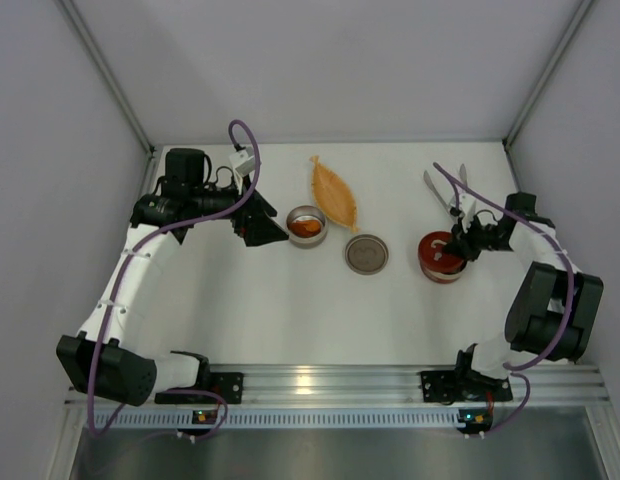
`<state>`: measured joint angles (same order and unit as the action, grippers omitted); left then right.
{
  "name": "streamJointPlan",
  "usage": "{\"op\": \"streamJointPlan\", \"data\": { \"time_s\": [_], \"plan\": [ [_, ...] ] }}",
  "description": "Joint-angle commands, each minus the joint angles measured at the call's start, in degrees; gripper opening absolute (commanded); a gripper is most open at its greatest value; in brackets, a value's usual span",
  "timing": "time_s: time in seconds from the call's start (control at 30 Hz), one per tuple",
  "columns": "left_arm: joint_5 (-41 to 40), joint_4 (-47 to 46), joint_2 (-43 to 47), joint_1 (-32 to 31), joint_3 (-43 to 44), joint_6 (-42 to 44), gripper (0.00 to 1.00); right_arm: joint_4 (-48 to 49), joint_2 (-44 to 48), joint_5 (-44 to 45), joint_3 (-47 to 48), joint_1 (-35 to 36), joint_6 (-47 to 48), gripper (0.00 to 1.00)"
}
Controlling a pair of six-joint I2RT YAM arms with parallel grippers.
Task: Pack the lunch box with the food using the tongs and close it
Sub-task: Close the box lid on the packing box.
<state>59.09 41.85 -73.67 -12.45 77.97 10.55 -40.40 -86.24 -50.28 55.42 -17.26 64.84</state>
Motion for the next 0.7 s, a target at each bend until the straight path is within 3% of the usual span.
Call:
{"op": "streamJointPlan", "data": {
  "time_s": [0.0,0.53,0.63,0.67],
  "plan": [
    [1.2,0.52,0.02,0.32,2.36,1.14,0.98,-3.8,-0.42,-0.17,2.06,0.64,3.54,0.14],
    [1.38,0.52,-0.6,0.32,2.44,1.32,0.98,-7.14,-0.6,4.84,5.75,1.35,6.44,0.24],
    [1.64,0.52,-0.77,0.32,2.45,1.32,0.98,-8.2,-0.51,6.51,6.63,2.22,7.31,0.17],
    [1.64,0.52,-0.69,0.23,2.53,1.32,0.98,-8.29,-0.42,6.95,6.72,2.57,7.49,0.1]
  ]
}}
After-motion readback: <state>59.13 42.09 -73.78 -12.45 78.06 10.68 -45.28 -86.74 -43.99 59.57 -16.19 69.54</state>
